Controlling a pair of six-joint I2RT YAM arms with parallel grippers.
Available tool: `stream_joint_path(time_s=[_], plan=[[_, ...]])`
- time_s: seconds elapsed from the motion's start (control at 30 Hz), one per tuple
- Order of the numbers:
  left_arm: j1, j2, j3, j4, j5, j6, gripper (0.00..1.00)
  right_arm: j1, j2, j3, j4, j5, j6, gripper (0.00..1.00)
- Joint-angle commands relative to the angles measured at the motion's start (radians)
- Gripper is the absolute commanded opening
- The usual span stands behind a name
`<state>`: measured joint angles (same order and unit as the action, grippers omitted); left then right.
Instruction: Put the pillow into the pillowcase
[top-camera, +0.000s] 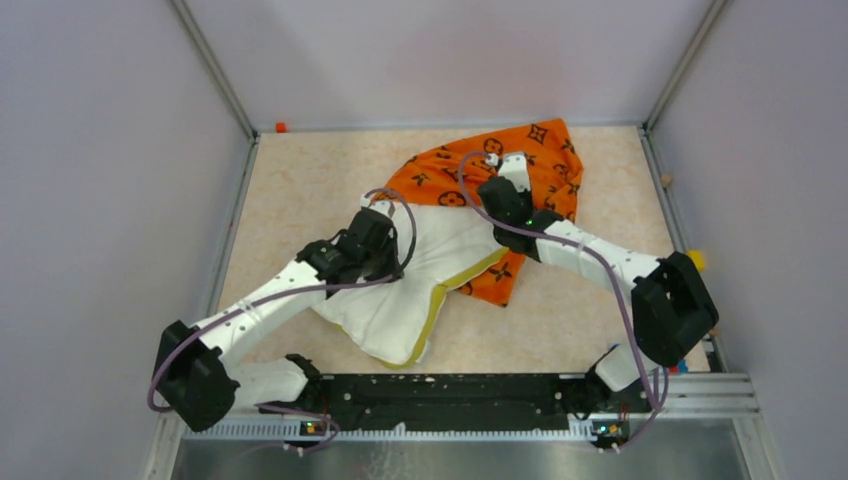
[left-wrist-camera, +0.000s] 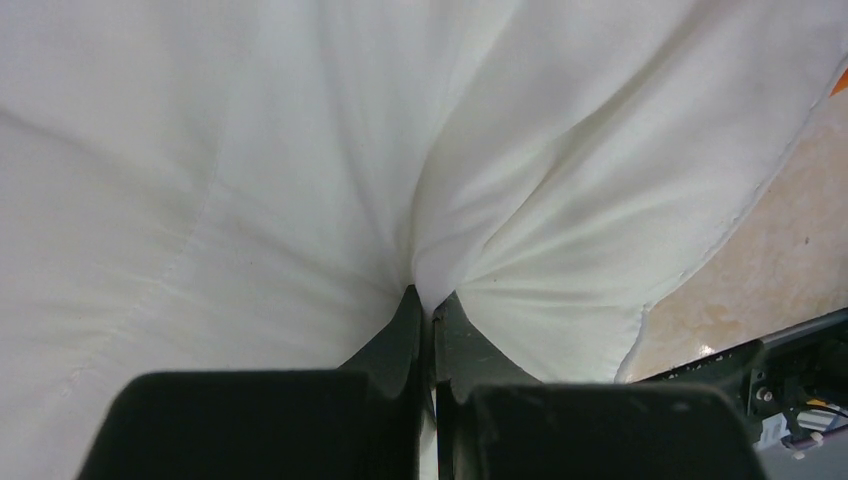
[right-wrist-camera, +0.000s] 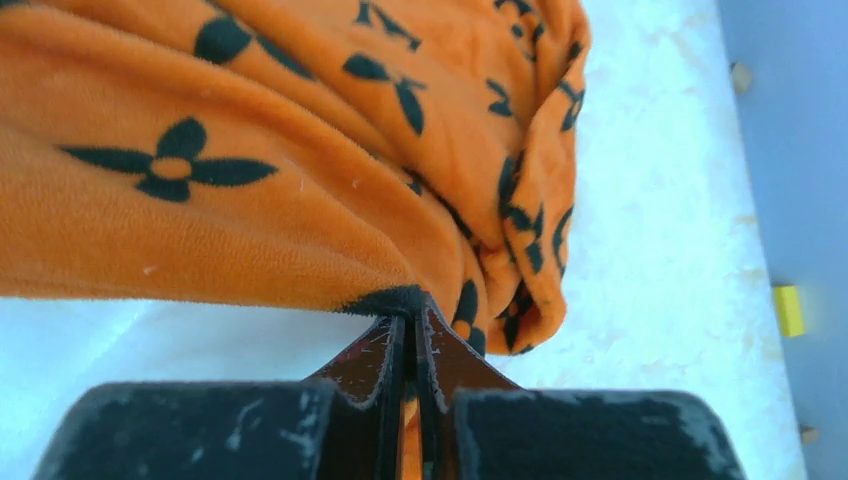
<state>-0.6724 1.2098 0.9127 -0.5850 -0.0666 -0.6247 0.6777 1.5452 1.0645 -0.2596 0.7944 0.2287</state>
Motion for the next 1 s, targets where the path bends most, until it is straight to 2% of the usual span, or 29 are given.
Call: stream_joint_path(time_s=[0.0, 0.1, 0.17, 0.33, 0.47, 0.57, 0.63, 0.67, 0.73, 0.83, 0.9, 0.97], plan=[[0.014, -0.062, -0.03, 0.056, 0.014, -0.001, 0.0, 0.011, -0.045, 0.124, -0.093, 0.104, 0.029, 0.0], [0.012, -0.059, -0.051, 0.118, 0.092, -0.011, 0.0, 0.09, -0.088, 0.21, -0.188, 0.129, 0.046, 0.0], [0.007, -0.054, -0.066, 0.18, 0.151, -0.04, 0.0, 0.188, -0.108, 0.29, -0.239, 0.175, 0.04, 0.0], [-0.048, -0.07, -0.068, 0.353, 0.126, -0.119, 0.0, 0.34, -0.095, 0.423, -0.356, 0.144, 0.103, 0.0], [-0.051, -0.136, -0.068, 0.507, 0.08, -0.168, 0.0, 0.289, -0.071, 0.295, -0.42, 0.024, 0.242, 0.0], [-0.051, -0.217, -0.087, 0.626, 0.028, -0.189, 0.0, 0.136, -0.126, 0.069, -0.324, -0.12, 0.315, 0.0], [-0.052, -0.262, -0.108, 0.656, -0.013, -0.193, 0.0, 0.026, -0.151, -0.003, -0.302, -0.186, 0.326, 0.0], [-0.052, -0.276, -0.127, 0.669, -0.03, -0.192, 0.0, -0.001, -0.159, 0.004, -0.315, -0.193, 0.324, 0.0], [-0.052, -0.257, -0.171, 0.711, -0.021, -0.206, 0.0, 0.02, -0.169, 0.074, -0.33, -0.21, 0.291, 0.0], [-0.07, -0.138, -0.207, 0.744, 0.011, -0.233, 0.0, 0.146, -0.153, 0.265, -0.388, -0.228, 0.283, 0.0], [-0.09, -0.055, -0.246, 0.827, 0.038, -0.239, 0.0, 0.241, -0.137, 0.361, -0.401, -0.217, 0.271, 0.0], [-0.115, -0.002, -0.252, 0.885, 0.056, -0.236, 0.0, 0.255, -0.125, 0.405, -0.446, -0.214, 0.288, 0.0]])
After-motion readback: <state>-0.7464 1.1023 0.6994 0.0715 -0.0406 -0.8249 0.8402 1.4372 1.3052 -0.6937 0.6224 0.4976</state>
